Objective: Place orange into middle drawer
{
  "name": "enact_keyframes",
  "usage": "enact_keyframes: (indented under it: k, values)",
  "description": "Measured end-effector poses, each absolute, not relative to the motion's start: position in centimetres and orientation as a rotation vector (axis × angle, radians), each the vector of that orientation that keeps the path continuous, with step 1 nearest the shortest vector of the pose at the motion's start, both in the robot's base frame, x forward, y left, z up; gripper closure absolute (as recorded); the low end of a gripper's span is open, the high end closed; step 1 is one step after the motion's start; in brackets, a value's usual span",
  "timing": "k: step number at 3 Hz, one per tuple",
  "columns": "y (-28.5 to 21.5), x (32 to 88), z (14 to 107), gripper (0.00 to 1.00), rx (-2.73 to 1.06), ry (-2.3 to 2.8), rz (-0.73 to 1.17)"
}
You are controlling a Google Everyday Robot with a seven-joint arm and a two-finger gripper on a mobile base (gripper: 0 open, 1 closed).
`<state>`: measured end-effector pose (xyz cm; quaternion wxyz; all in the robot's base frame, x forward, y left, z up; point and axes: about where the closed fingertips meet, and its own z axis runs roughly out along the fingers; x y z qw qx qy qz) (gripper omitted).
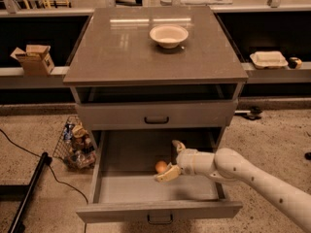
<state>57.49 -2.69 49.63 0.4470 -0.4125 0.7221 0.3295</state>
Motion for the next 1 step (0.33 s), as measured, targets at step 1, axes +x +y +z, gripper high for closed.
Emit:
enact_keyframes:
  k: [1]
  values:
    - [-4.0,55.62,55.16,0.0,-1.025,1.698,0.796]
